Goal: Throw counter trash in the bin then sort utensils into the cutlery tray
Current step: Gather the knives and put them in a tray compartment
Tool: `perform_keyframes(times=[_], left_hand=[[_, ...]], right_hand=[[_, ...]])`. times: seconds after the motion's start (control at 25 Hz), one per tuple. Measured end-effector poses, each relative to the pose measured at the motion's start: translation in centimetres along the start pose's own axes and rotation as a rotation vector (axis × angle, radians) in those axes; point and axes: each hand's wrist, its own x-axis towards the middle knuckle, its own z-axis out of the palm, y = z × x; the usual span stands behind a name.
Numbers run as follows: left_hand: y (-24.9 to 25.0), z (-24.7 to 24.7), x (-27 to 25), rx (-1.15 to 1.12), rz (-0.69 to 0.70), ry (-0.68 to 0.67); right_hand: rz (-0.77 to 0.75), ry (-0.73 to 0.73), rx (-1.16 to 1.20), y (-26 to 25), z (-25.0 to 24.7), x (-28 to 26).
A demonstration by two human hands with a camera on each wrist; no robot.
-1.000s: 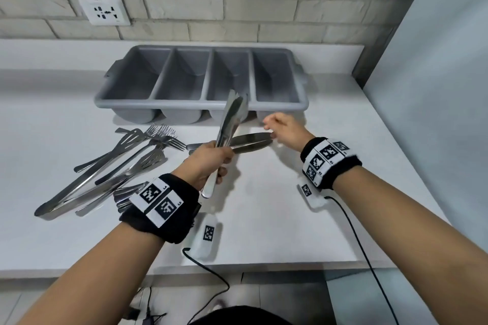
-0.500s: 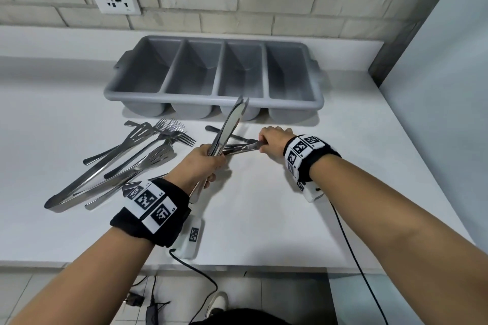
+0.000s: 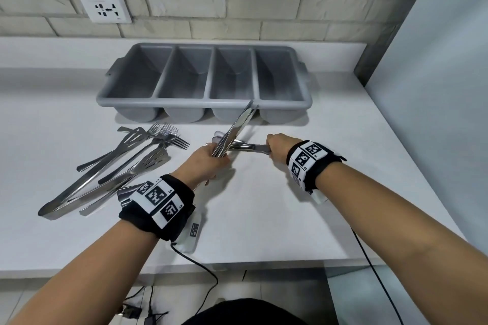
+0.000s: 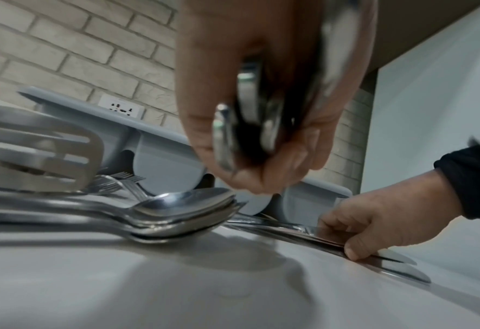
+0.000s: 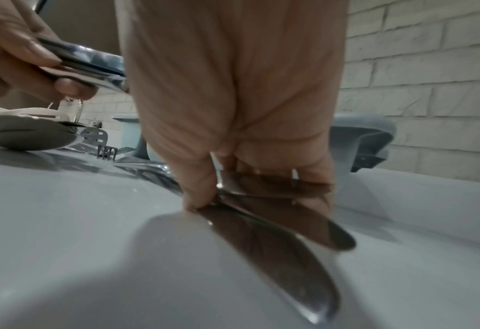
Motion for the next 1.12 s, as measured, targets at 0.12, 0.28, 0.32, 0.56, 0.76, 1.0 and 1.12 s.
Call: perform_keyframes(times=[0.12,0.28,0.32,0.56,0.76,1.0,1.12], left_hand=[[1.1,0.7,0.2,0.122,0.062,0.008],[3.2,1.5,1.1,0.340,0.176,0.064],[4.0,1.6,1.3,0.354,0.194,0.074],[7.2,2.4,2.8,0.451,0.263,-0.091],[6.2,3.5,2.6,-0.115,0.193,-0.458],[4.9,4.2,0.5,-0.455,0.062,-0.498],[4.3,4.4,0.1,-0.576,0.054,-0.467]], right_hand=[[0.023,0.033,-0.054,1.7,0.1,-1.6],[-0.014,0.183,-0.291,4.2,-2.1,-4.1],[-0.051,0.203,-0.398,4.6,-3.1,-4.7],[-0.360,0.501,-0.706,4.0,-7.5,-8.3],[-0.459,0.544,-0.685,3.3,-8.1,-8.9],[-0.479,0.470,-0.758,3.5,-7.9,-6.8],[-0.450,0.432,-0.684,2.9,-7.9,-6.2]])
